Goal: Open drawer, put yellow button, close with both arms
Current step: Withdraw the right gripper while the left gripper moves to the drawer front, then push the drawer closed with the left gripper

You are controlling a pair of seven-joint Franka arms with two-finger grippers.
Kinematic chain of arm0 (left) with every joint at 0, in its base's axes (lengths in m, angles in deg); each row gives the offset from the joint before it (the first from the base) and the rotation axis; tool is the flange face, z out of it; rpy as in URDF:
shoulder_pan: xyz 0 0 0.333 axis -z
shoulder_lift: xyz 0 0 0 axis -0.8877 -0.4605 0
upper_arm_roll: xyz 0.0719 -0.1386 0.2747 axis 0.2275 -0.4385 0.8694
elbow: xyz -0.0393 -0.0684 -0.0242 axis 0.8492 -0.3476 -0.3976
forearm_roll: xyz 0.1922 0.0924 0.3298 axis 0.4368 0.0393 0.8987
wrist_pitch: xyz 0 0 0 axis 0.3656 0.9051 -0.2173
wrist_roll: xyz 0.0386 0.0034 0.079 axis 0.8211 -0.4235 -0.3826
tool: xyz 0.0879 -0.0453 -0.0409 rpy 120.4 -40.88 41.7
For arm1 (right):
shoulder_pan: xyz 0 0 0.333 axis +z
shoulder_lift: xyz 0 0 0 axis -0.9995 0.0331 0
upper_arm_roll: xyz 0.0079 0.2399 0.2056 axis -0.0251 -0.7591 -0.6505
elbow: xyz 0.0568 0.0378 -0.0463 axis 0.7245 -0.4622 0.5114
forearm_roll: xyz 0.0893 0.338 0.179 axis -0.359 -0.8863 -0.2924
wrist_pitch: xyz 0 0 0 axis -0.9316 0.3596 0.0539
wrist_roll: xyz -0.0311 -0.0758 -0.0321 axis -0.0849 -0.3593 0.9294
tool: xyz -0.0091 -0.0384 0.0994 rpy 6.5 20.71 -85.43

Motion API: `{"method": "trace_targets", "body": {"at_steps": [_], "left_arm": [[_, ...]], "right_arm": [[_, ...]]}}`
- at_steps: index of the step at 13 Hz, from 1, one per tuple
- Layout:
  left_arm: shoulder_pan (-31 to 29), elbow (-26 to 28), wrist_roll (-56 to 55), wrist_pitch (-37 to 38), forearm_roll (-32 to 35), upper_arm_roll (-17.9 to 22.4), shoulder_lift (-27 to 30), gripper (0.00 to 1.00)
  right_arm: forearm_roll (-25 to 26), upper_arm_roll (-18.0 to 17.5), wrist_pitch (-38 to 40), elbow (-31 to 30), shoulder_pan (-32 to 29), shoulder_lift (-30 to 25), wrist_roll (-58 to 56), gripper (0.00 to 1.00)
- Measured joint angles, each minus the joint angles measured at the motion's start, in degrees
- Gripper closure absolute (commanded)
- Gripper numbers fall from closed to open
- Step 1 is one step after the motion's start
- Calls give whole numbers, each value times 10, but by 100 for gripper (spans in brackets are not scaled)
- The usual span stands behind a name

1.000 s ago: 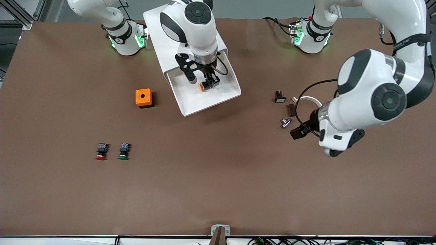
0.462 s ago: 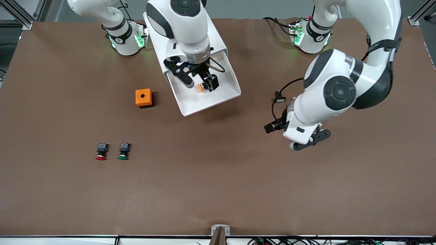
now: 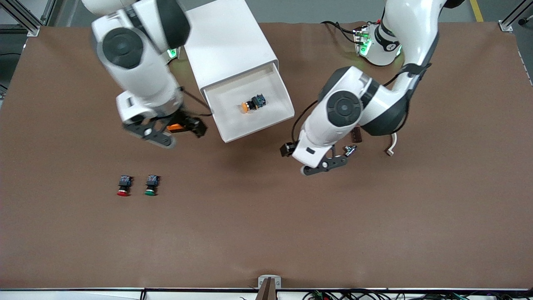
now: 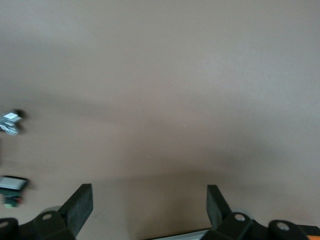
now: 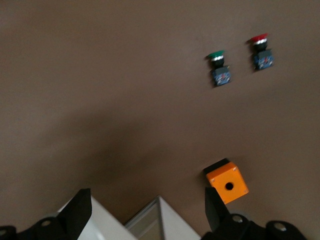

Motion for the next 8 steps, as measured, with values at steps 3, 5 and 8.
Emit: {"method": "trace_targets", "body": {"at_steps": [3,5,8], "left_arm": [[43,0,-60,-23,0,0,-31,0],[68,0,-102,-23,0,-1,-35,0],[115,0,-174,-22,1,-2,-35,0]], "right_arm": [[0,1,25,2,-99,-11,-182,0],[0,1,41,2,-153,-20,-270,0],[0,0,54,2,-214,-29,-362,0]]}}
